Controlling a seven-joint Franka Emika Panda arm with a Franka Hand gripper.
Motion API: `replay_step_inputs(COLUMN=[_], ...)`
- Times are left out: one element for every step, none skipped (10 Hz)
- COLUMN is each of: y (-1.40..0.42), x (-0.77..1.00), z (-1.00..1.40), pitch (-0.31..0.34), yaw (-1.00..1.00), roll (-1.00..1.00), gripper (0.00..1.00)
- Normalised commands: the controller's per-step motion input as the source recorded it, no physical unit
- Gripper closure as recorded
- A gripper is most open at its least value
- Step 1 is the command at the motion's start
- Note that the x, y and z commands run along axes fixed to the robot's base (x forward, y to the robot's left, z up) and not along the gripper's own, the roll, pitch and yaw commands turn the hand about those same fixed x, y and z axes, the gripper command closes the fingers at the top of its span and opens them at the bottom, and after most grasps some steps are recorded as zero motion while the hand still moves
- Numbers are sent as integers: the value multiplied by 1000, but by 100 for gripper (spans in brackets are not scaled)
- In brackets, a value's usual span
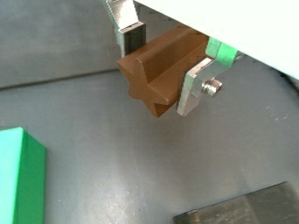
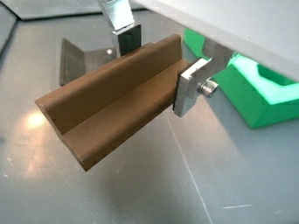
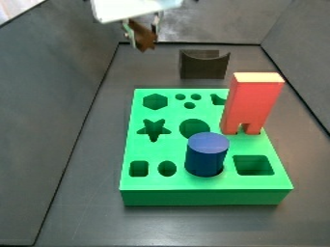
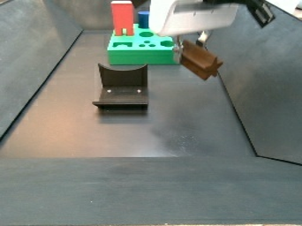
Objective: Pick up the star object. Move up. Place the star object on the fixture. Regrasp the star object. Move to above the board. Insert the star object.
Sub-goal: Place the star object on the fixture.
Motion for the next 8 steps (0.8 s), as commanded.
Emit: replay_step_inputs(y=[-8, -12, -16, -16, -17, -17, -16, -281], x=[-19, -24, -23, -21, -11, -3, 5, 1000], z=[1000, 1000, 915, 809, 593, 430, 212, 206], pitch=[19, 22, 25, 29, 36, 45, 58, 2], yaw=[13, 16, 20, 22, 22, 21, 18, -1000], roll=[-29, -37, -49, -54, -65, -72, -80, -50], gripper=[100, 100, 100, 100, 100, 100, 100, 100])
